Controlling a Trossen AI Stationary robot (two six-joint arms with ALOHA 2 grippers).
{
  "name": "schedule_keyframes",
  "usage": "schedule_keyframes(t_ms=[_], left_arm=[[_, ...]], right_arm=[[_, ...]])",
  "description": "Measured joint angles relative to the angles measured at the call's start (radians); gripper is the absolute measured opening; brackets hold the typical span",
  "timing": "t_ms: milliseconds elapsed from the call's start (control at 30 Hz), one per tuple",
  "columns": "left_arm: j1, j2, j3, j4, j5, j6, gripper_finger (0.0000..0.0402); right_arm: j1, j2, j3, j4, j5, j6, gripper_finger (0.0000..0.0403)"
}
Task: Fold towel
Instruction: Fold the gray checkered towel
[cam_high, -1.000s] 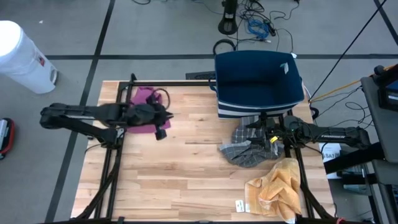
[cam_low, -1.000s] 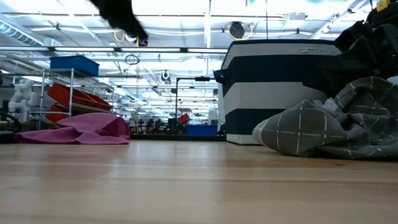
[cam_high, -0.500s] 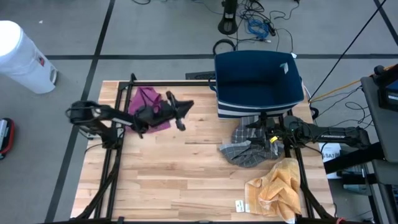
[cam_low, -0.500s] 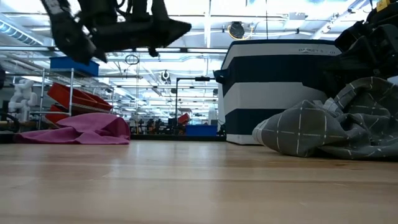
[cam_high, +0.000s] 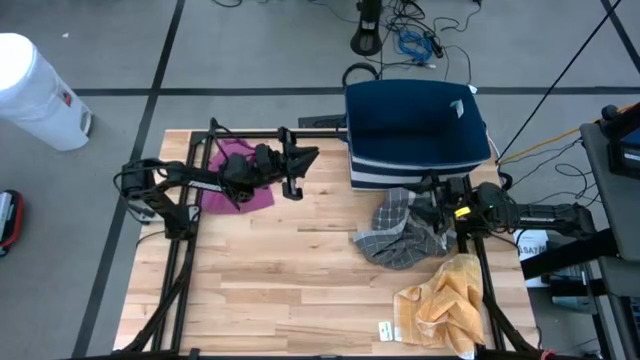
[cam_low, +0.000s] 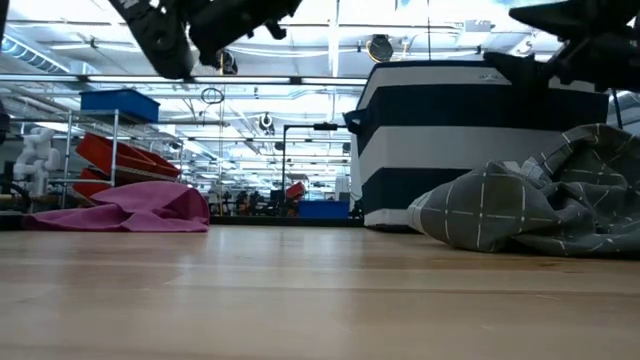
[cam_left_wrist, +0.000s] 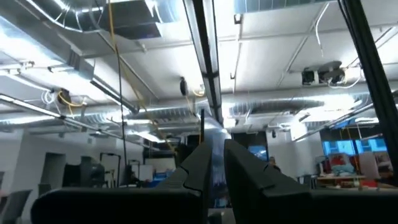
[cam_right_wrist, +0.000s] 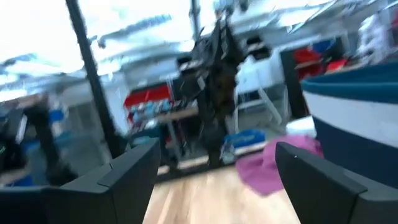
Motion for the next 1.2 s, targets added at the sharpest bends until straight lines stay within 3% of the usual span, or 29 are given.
schedule_keyframes(t_ms=[233,400,633,900,1067,1200], left_arm=[[0.001,-0.058,0.073,-0.111,0.0,0.042,0.0051],[0.015,-0.185,0.115,-0.382,-0.012,0.158,0.0051],[0.015,-0.39,0.127,-0.755,-0.125,0.29,0.0051],[0.015,-0.598,0.127,-1.131,-0.259,0.368,0.0051],[0.015,-0.694,0.127,-1.402,-0.355,0.369,0.0051],[0.015,-0.745,0.126,-1.586,-0.372,0.306,0.0051]], right_arm=[[0.0,0.0,0.028,0.136,0.018,-0.06,0.0306],[0.0,0.0,0.099,0.134,0.107,-0.113,0.0306],[0.0,0.002,0.181,0.132,0.111,-0.239,0.0306],[0.0,0.009,0.211,0.136,0.103,-0.264,0.0306],[0.0,0.08,0.302,0.022,0.077,-0.348,0.0306],[0.0,0.215,0.449,-0.118,0.03,-0.39,0.0303]])
